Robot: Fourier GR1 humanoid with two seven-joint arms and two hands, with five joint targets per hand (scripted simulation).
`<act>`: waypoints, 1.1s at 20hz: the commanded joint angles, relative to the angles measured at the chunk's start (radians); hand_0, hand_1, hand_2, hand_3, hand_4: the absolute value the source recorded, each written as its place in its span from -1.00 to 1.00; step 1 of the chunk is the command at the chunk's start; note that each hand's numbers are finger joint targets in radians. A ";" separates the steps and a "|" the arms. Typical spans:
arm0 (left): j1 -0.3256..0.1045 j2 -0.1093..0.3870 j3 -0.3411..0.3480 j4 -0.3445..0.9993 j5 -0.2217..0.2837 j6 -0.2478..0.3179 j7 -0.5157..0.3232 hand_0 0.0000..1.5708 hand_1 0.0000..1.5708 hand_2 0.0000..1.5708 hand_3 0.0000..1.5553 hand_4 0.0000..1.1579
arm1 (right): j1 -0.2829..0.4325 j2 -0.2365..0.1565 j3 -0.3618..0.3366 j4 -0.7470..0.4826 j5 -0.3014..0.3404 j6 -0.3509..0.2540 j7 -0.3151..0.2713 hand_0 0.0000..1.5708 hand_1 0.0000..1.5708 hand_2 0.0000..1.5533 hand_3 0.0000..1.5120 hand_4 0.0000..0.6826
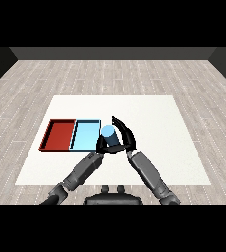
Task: Pick the blue can and put it in the blue box
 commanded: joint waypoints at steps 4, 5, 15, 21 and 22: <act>0.000 -0.005 0.000 0.029 -0.009 0.036 -0.023 1.00 1.00 1.00 0.96 0.97 | 0.062 -0.029 -0.103 -0.067 -0.038 0.078 -0.034 -1.00 -1.00 -1.00 -1.00 -1.00; 0.050 -0.006 -0.003 -0.002 -0.032 0.037 -0.018 1.00 1.00 1.00 0.97 0.99 | 0.037 -0.055 -0.129 -0.150 -0.057 0.069 0.030 -1.00 -1.00 -1.00 -1.00 -1.00; -0.068 0.187 0.132 0.002 -0.098 0.055 0.125 1.00 1.00 1.00 0.95 0.98 | 0.232 -0.050 -0.294 -0.261 -0.210 0.093 -0.084 -1.00 -1.00 -1.00 -1.00 -1.00; -0.141 0.300 0.189 0.123 -0.139 0.066 0.247 1.00 1.00 1.00 0.95 0.99 | 0.235 -0.079 -0.358 -0.192 -0.248 0.159 -0.116 -1.00 -1.00 -1.00 -1.00 -1.00; -0.137 0.314 0.161 0.151 -0.172 0.096 0.268 1.00 1.00 1.00 0.95 0.98 | 0.288 -0.096 -0.357 -0.258 -0.254 0.170 -0.116 -1.00 -1.00 -1.00 -1.00 -1.00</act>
